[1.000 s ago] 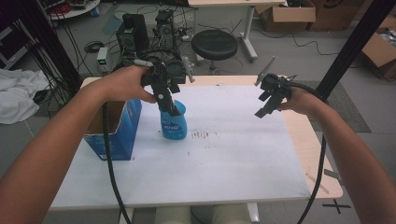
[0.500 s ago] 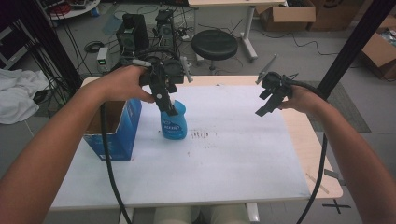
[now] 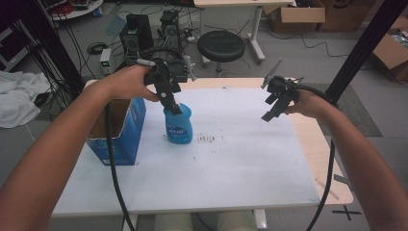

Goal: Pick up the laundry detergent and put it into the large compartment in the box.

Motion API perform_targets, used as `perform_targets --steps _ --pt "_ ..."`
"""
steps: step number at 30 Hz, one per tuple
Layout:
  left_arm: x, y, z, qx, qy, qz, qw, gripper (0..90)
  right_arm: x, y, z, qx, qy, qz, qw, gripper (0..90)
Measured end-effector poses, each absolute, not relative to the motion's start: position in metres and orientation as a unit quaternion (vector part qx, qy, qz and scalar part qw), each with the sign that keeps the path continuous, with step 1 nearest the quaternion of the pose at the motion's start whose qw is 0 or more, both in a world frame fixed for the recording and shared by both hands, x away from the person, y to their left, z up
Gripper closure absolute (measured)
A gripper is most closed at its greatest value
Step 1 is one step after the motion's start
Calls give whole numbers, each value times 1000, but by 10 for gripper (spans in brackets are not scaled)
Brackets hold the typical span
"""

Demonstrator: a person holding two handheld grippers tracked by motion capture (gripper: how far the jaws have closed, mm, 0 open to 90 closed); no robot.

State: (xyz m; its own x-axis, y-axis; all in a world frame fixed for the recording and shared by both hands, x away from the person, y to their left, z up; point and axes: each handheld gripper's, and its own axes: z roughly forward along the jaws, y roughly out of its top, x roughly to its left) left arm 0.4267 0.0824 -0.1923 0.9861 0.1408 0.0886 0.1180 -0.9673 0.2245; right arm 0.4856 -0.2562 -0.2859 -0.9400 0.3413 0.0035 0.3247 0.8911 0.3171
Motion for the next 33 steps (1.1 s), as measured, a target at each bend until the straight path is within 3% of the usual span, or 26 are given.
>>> perform_targets --steps 12,33 --pt "458 75 -205 992 69 41 100 196 485 -259 -284 170 972 159 28 169" --pt "479 66 -236 997 39 21 70 193 483 -261 -289 175 972 154 27 169"
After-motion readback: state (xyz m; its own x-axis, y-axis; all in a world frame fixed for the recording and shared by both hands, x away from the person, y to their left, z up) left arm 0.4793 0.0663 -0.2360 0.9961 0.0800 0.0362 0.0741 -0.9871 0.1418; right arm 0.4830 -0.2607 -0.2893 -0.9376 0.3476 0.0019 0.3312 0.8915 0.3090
